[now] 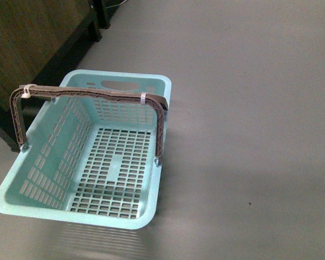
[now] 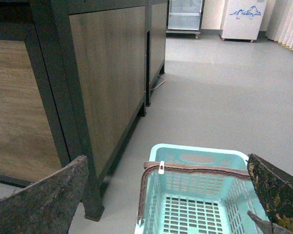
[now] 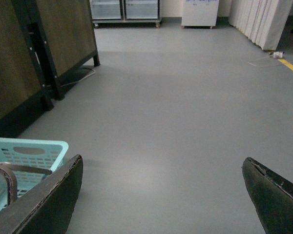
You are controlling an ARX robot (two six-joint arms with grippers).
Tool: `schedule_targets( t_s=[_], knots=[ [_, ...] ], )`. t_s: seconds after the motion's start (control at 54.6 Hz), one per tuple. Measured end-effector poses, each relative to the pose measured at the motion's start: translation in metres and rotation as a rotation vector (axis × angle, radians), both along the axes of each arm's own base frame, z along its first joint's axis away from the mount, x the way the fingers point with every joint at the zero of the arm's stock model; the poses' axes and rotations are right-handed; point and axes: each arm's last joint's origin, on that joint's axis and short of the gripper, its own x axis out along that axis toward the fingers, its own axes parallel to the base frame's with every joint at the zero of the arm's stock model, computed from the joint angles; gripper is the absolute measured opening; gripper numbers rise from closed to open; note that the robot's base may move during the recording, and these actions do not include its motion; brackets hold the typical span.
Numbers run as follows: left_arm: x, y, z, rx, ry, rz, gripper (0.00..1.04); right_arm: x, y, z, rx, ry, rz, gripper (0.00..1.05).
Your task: Pick lemon and mango into basket
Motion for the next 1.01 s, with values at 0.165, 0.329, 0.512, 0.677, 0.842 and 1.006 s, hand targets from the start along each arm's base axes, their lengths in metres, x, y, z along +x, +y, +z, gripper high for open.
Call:
schedule_targets(
  t_s=[0.165, 0.329, 0.512, 0.677, 0.842, 1.006],
  knots=[
    [0.0, 0.0, 0.0, 0.0, 0.0, 0.0, 0.98, 0.0, 0.0, 0.0, 0.0, 0.0, 0.0, 0.96],
    [0.0, 0.0, 0.0, 0.0, 0.0, 0.0, 0.98, 0.0, 0.0, 0.0, 0.0, 0.0, 0.0, 0.96],
    [0.002, -0.003, 0.002, -0.126, 0.275, -0.001, 0.98, 0.0, 0.0, 0.0, 0.0, 0.0, 0.0, 0.96],
    [0.034, -0.012, 0.015, -0.567, 0.53, -0.024, 0.98, 0.0, 0.0, 0.0, 0.0, 0.0, 0.0, 0.96],
    [0.08, -0.008, 0.008, -0.886, 0.535, 0.041, 0.98, 0.0, 0.0, 0.0, 0.0, 0.0, 0.0, 0.96],
    [0.122, -0.012, -0.027, -1.141, 0.565, 0.162, 0.98, 0.0, 0.0, 0.0, 0.0, 0.0, 0.0, 0.96]
  ],
)
